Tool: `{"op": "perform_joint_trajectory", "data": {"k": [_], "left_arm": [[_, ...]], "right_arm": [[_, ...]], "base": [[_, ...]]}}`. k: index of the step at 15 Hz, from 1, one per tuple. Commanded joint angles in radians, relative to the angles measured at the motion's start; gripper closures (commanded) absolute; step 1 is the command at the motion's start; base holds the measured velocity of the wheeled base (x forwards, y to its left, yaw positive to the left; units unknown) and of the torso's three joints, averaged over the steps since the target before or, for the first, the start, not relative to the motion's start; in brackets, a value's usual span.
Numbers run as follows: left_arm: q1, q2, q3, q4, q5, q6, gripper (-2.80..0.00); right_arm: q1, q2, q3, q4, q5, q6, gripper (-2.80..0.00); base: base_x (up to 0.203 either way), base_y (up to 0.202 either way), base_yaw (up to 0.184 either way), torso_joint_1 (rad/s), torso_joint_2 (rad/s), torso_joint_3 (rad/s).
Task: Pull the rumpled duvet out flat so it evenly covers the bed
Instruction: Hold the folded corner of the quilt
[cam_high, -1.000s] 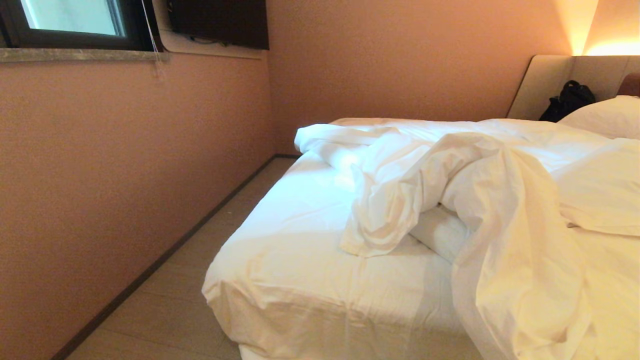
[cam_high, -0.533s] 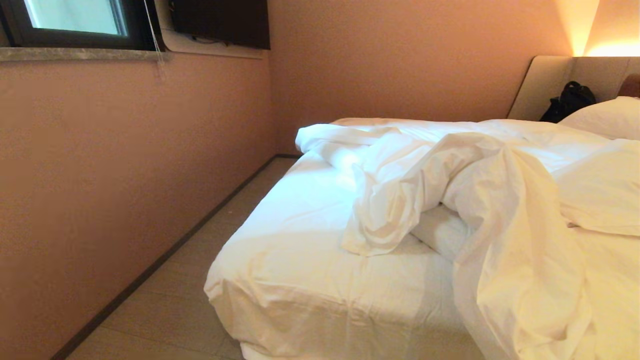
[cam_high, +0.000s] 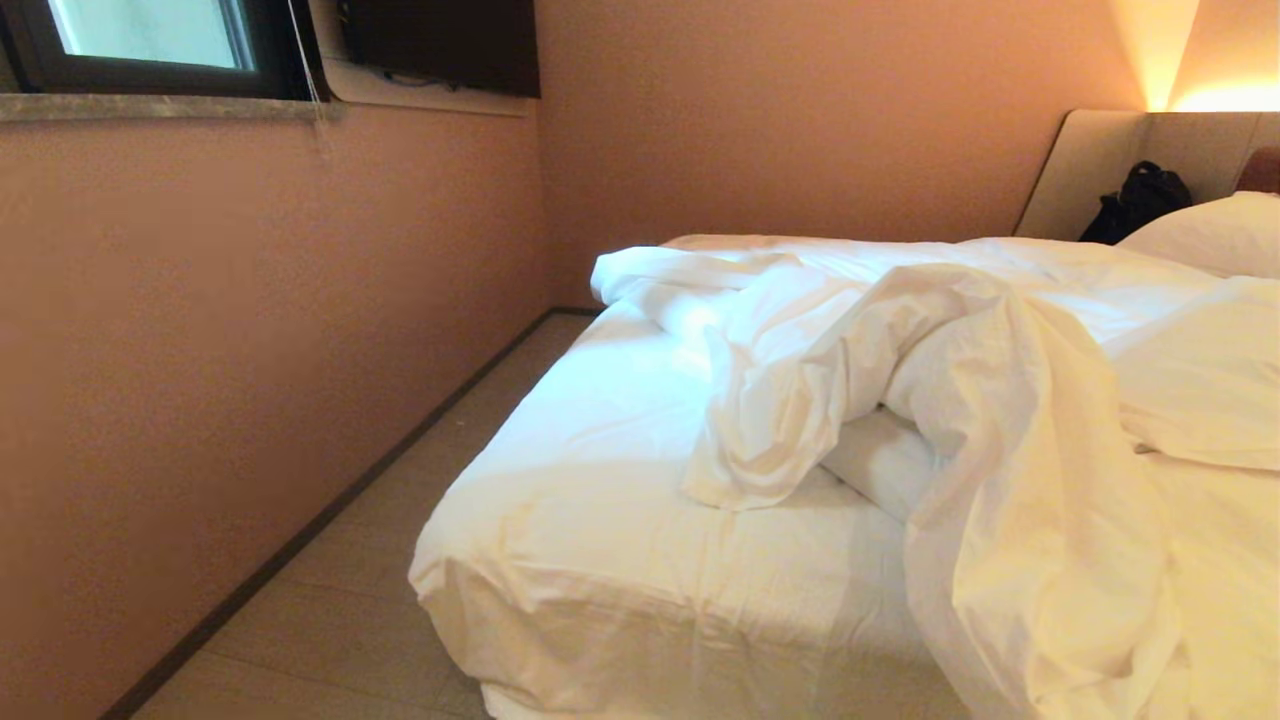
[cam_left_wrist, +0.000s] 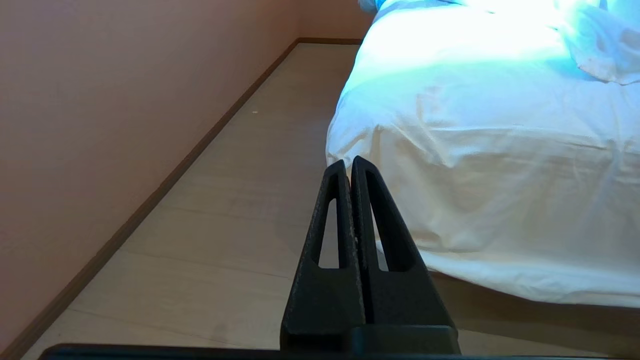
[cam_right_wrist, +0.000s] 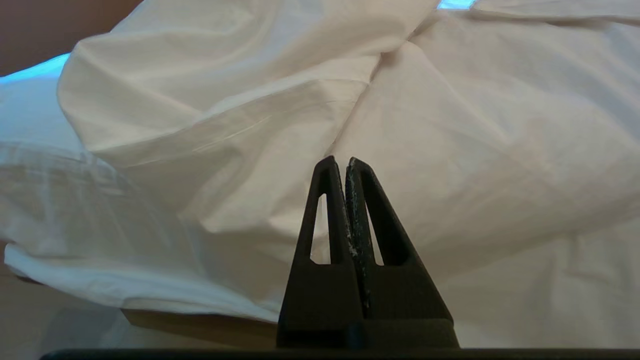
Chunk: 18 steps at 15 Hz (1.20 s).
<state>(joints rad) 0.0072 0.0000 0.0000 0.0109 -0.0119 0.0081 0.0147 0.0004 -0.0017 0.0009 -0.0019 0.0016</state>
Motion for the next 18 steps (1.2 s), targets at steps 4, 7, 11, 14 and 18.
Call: {"op": "perform_joint_trajectory", "data": {"k": [4,7,11,14,18], "left_arm": [[0.0,0.0,0.0,0.0,0.0,0.001,0.0],[0.0,0.0,0.0,0.0,0.0,0.001,0.0],[0.0,0.0,0.0,0.0,0.001,0.004,0.0],[0.0,0.0,0.0,0.0,0.001,0.003,0.0],[0.0,0.0,0.0,0.0,0.001,0.006,0.0]], "right_arm": [[0.001,0.0,0.0,-0.001,0.0,0.0,0.0],[0.001,0.0,0.0,-0.001,0.0,0.0,0.0],[0.001,0.0,0.0,-0.001,0.0,0.0,0.0],[0.001,0.0,0.0,-0.001,-0.001,0.0,0.0],[0.001,0.0,0.0,-0.001,-0.001,0.0,0.0]], "base": [[-0.175,0.0,-0.001,0.0,0.0,0.003],[-0.138,0.0,0.002,-0.004,0.0,0.002],[0.0,0.0,0.0,0.0,0.0,0.0],[0.0,0.0,0.0,0.0,0.0,0.0],[-0.001,-0.047,0.005,0.002,0.0,0.002]]}}
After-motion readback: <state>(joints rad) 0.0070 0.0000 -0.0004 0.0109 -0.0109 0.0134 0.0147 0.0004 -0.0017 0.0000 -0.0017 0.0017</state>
